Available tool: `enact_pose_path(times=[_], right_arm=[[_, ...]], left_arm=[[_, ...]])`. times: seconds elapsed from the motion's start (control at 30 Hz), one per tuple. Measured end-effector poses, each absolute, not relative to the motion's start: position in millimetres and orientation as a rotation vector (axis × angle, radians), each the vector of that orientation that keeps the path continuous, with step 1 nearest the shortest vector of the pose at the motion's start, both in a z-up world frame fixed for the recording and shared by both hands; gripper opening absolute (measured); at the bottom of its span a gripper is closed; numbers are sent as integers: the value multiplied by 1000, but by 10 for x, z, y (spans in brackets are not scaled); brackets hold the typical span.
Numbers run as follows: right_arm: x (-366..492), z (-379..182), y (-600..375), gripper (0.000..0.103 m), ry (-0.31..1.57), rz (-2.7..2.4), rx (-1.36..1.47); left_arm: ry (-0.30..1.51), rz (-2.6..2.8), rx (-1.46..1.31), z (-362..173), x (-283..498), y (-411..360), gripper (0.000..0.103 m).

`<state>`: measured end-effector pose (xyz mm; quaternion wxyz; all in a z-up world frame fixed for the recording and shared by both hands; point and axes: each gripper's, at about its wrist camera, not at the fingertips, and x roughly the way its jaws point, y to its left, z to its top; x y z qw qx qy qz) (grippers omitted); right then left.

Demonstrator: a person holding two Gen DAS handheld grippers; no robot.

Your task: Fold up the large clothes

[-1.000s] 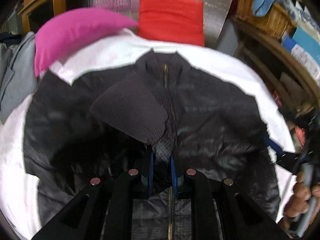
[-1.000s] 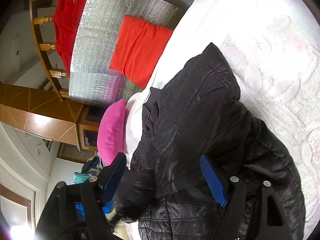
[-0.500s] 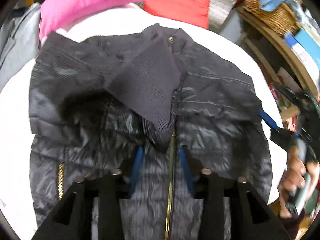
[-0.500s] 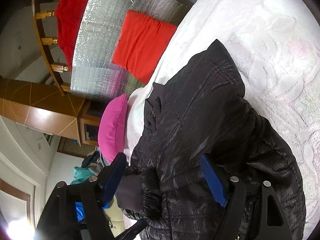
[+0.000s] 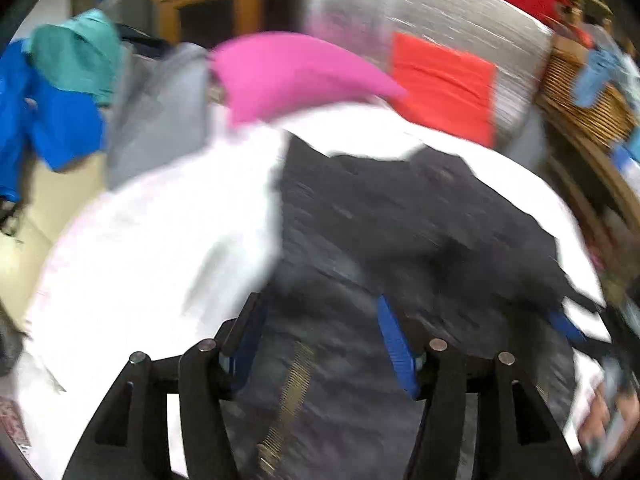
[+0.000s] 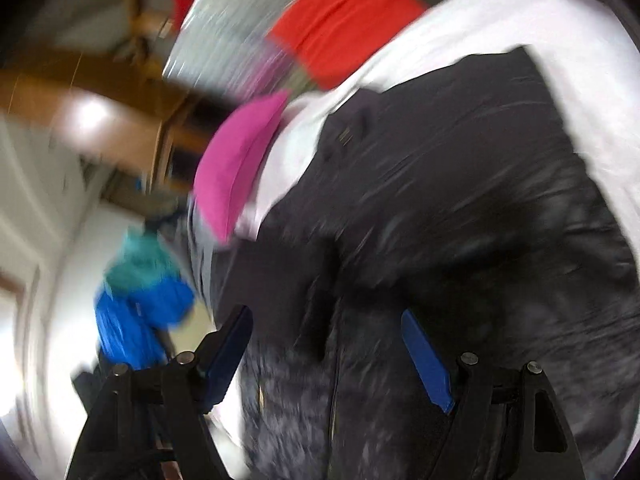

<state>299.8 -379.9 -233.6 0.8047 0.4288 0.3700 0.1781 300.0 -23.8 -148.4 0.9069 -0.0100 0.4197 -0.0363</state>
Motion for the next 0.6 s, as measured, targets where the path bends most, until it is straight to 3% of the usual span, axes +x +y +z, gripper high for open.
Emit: enact_pose_path(times=[0.2, 0.47, 0.5, 0.57, 0.6], right_arm=[[3088, -2389, -3514, 85, 818, 412, 880], [3383, -2885, -3609, 85, 835, 325, 1099], [3413, -2923, -3612, 81, 831, 323, 1115], [3453, -3003, -3615, 58, 823, 323, 1155], [3460, -3028, -3608, 34, 828, 315, 1159]], left_arm=[[842, -20, -104, -1822, 3420, -42, 60], [891, -195, -78, -2163, 3729, -290, 60], [895, -221, -73, -2129, 3714, -302, 60], [868, -254, -46, -2071, 3719, -324, 61], [859, -258, -37, -2068, 3725, -313, 61]])
